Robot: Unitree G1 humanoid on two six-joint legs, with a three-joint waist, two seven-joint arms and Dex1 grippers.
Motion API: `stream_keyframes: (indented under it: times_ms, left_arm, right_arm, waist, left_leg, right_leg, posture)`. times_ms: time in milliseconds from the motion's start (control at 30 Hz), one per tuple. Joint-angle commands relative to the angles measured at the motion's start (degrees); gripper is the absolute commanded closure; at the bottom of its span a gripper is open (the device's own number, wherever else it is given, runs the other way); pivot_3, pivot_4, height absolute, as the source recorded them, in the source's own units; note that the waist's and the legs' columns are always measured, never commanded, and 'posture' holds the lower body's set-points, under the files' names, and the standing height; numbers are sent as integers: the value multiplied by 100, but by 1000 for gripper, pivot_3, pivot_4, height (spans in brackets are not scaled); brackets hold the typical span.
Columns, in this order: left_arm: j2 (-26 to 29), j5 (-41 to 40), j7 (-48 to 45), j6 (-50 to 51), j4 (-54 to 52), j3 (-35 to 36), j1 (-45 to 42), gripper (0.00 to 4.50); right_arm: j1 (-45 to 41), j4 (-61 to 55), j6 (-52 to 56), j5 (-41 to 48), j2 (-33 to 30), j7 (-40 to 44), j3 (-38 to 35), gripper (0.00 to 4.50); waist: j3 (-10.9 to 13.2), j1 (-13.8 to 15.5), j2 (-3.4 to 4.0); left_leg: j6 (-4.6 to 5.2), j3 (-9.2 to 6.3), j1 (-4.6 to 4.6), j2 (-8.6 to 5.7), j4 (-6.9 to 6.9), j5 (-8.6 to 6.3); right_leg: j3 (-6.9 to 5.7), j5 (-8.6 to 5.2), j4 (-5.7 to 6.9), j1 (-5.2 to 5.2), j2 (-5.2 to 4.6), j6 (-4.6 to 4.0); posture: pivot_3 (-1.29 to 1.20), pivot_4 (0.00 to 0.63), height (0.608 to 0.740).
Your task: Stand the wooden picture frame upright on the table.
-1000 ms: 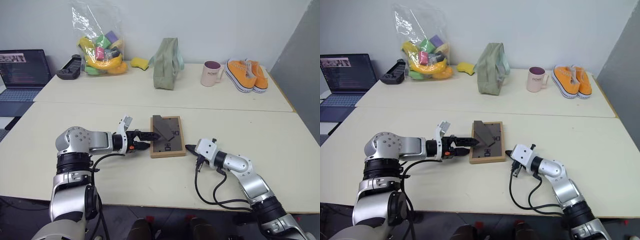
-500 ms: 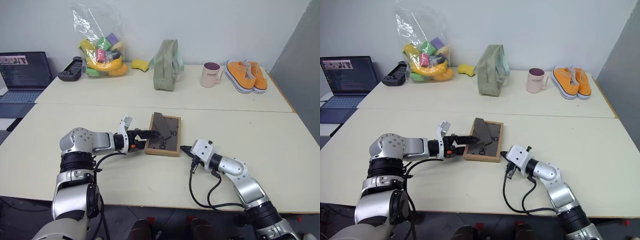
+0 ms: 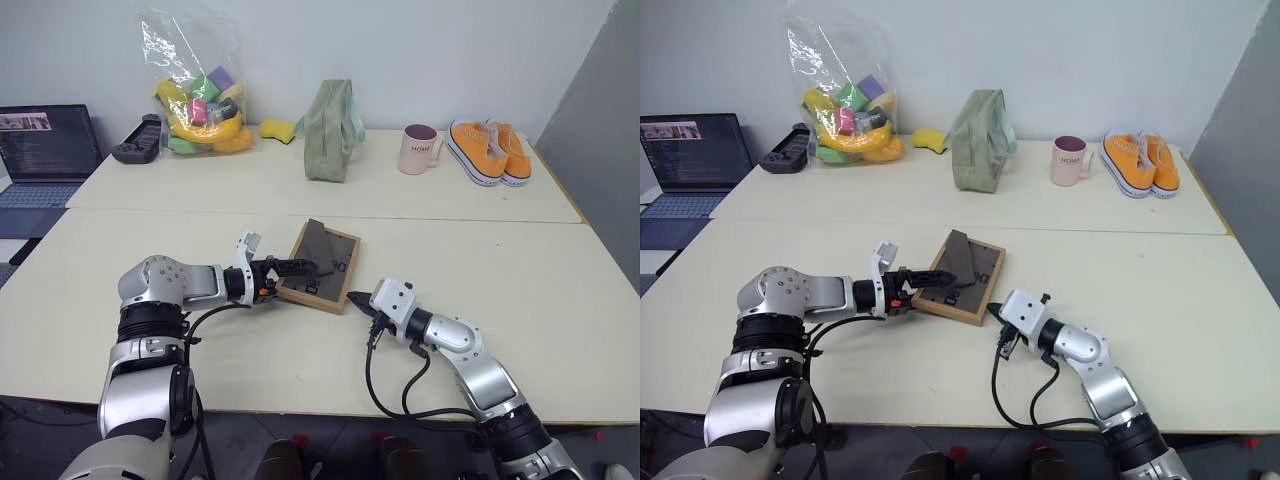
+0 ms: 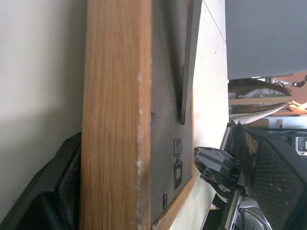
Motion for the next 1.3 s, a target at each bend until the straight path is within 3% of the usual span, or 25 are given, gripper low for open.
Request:
stream_keyframes:
  times_ms: [33, 300, 500, 800, 1100, 1300]
  left_arm:
    - [56, 373, 132, -183, 286, 7, 154, 725]
    - [24, 471, 56, -202, 340, 18, 116, 2348]
    - [-6, 491, -21, -206, 370, 72, 71, 3017]
    - [-107, 228, -347, -253, 3, 222, -55, 3180]
    - [-92, 434, -809, -2303, -427, 417, -868, 3180]
    - [-35, 791, -1547, -3595, -1161, -21, -1029, 3180]
  right_arm:
    - [-82, -167, -93, 114, -59, 3, -87, 4500]
    - [-74, -150, -104, 111, -129, -6, -75, 4500]
    - [-85, -122, -107, 113, -141, -22, -87, 4500]
    - [-164, -6, -181, 110, -232, -21, -167, 4500]
    - [-200, 183, -305, 233, -772, 162, -505, 4500]
    - [-301, 402, -391, 430, -1068, 364, -743, 4500]
  waist:
    - [0, -7, 0]
    - [3, -31, -5]
    - [4, -21, -19]
    - [13, -19, -37]
    - [57, 22, -67]
    - [58, 53, -67]
  left_leg:
    - [0, 0, 0, 0, 0, 0]
    - [0, 2, -1, 0, -10, 0]
    - [0, 1, -2, 1, -11, 0]
    - [-1, 1, -4, 2, -12, 0]
    - [-5, -1, -50, 4, -12, 2]
    - [-20, 4, -57, 5, -32, 11]
  right_leg:
    - [1, 0, 0, -1, 0, 0]
    - [2, 0, -7, -5, 1, -1]
    - [0, -3, -9, -4, 1, 5]
    - [-1, -3, -9, -6, 1, 6]
    - [-5, 7, -17, -42, 0, -12]
    - [-3, 8, -61, -37, -2, -12]
  posture:
    - [0, 150, 740]
    - [0, 150, 740]
    - [0, 150, 740]
    - [0, 150, 740]
    - [0, 150, 740]
    - [0, 150, 740]
